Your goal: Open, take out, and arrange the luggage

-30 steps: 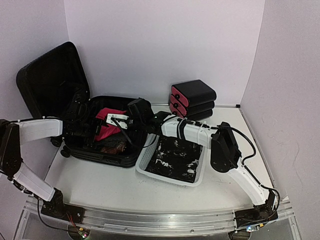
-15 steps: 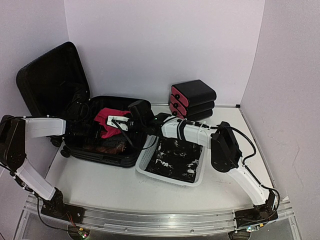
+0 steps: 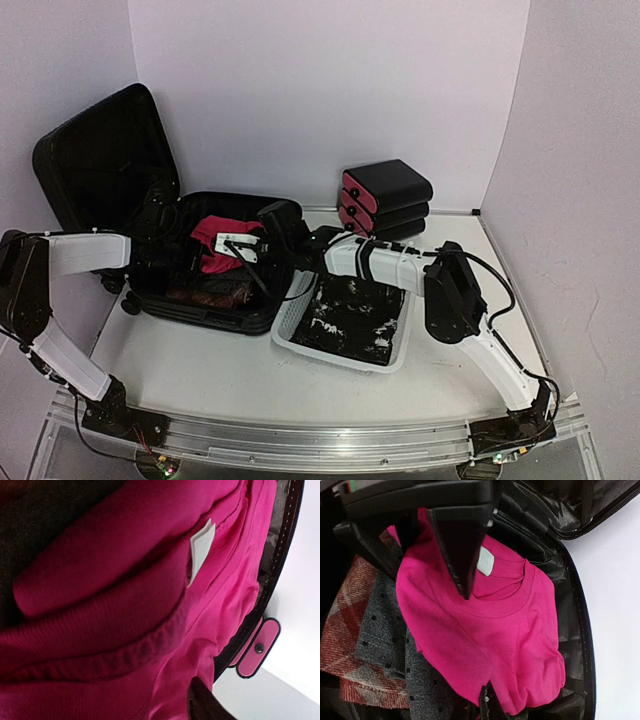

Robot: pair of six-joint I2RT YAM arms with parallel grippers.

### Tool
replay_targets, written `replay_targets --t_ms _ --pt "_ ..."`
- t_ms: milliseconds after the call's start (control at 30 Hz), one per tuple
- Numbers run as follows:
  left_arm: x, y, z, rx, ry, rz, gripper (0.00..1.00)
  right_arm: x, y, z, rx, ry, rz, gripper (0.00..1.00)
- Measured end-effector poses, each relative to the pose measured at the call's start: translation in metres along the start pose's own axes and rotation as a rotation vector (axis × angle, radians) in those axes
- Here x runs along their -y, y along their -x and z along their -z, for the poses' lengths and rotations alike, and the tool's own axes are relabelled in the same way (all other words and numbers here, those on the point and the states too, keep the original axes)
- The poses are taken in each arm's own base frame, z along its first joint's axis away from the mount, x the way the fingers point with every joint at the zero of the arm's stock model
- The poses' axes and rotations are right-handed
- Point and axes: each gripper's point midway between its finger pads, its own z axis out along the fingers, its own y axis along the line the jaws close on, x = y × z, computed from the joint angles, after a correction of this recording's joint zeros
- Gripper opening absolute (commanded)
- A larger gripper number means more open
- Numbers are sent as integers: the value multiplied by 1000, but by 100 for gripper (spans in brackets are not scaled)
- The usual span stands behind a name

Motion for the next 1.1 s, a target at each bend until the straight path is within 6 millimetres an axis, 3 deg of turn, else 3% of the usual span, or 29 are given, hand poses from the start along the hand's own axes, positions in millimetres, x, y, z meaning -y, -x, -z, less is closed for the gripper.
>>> replay_targets --t_ms 133,333,433,767,867,1100 --pt "4 0 3 3 -13 -7 61 5 6 4 11 -7 1 0" --pt "11 -1 7 3 -31 -6 64 9 11 8 20 -16 1 0" --pt "11 -2 8 -6 -31 -5 71 9 11 8 20 -16 0 0" --pt "23 -7 22 -13 -67 -9 77 23 24 14 46 -47 -3 0" --pt "25 -9 24 -18 -76 -8 75 31 32 17 62 -64 -5 0" --pt "24 -8 16 -29 -57 11 56 33 34 18 67 -67 -14 0"
